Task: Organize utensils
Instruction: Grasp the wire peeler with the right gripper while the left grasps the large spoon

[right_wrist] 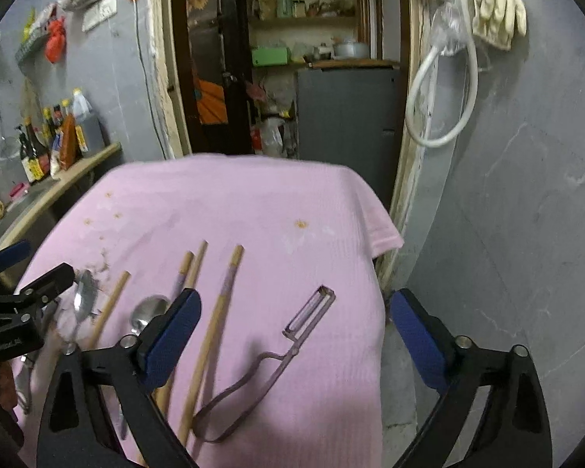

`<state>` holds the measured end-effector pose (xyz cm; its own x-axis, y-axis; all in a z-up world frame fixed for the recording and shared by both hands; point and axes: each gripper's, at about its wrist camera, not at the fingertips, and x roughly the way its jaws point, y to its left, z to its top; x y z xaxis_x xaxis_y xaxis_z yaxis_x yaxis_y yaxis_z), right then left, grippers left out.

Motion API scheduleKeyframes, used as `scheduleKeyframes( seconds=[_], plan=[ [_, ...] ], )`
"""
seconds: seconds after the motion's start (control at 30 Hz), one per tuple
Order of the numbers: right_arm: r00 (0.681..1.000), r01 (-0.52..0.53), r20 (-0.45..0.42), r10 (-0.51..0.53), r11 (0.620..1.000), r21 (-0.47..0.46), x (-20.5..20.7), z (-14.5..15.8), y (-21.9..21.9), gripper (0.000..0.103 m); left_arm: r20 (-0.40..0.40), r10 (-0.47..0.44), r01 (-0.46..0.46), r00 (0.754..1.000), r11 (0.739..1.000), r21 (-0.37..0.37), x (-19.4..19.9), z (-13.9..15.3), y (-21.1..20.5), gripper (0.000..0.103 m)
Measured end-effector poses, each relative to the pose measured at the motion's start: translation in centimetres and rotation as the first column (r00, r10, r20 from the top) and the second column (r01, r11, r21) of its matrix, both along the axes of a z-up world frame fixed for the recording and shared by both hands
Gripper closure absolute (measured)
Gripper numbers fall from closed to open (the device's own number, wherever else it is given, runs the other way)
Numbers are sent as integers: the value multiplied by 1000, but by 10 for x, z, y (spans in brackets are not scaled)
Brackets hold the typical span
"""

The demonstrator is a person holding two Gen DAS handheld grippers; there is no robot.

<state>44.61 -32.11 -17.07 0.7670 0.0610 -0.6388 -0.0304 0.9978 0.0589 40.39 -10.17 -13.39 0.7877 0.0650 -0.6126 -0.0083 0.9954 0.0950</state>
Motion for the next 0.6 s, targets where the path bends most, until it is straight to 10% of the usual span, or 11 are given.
scheduleKeyframes(
  seconds=[0.27, 0.6],
  plan=[
    [992, 6, -123, -6, 1000, -1, 21, -29, 4, 39, -87, 13, -18, 996, 998, -58, 18, -22, 10, 11],
    [982, -2, -189, 3, 1000, 4, 33, -43, 12, 58, -224, 7, -36, 975, 991, -128, 34, -50, 21, 53]
  ],
)
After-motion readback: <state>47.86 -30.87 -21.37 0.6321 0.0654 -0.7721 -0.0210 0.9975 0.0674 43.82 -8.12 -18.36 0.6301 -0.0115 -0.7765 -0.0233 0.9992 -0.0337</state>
